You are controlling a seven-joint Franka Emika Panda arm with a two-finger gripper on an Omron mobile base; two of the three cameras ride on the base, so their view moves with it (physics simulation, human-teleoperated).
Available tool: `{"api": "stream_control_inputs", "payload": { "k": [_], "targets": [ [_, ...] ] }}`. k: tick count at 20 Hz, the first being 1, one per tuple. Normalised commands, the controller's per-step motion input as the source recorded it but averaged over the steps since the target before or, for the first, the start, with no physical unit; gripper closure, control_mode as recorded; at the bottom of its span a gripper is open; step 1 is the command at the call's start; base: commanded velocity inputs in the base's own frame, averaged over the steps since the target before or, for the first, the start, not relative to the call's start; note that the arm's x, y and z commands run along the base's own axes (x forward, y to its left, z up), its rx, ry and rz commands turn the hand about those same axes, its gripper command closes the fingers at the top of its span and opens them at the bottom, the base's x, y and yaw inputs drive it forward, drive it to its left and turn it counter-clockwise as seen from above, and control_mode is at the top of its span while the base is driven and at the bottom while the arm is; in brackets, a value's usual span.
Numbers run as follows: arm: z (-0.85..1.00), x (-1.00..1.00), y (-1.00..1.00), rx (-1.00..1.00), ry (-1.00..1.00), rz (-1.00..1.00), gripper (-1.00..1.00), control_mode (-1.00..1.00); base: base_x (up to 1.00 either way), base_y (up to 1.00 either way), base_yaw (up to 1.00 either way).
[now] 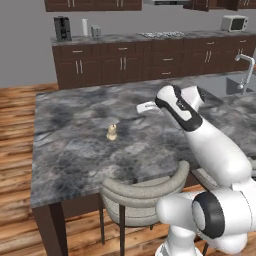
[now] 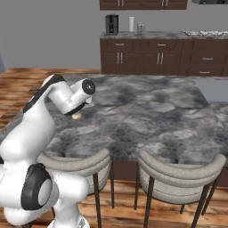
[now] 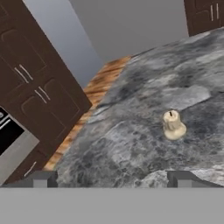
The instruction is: Get the candle and the wine from the cabinet and move them to the dining counter.
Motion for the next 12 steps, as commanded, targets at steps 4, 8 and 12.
{"api": "stream_control_inputs", "payload": {
  "k": [4,8,12],
  "targets": [
    [0.1,-0.92,-0.33,-0.11,0.11,-0.16,-1.0,-1.0,0.0,0.0,0.0],
    [0.12,-0.78,-0.28,-0.16,0.06,-0.16,-1.0,-1.0,0.0,0.0,0.0],
    [0.21,-0.73,-0.26,-0.12,0.09,-0.12,-1.0,-1.0,0.0,0.0,0.0]
  ]
}}
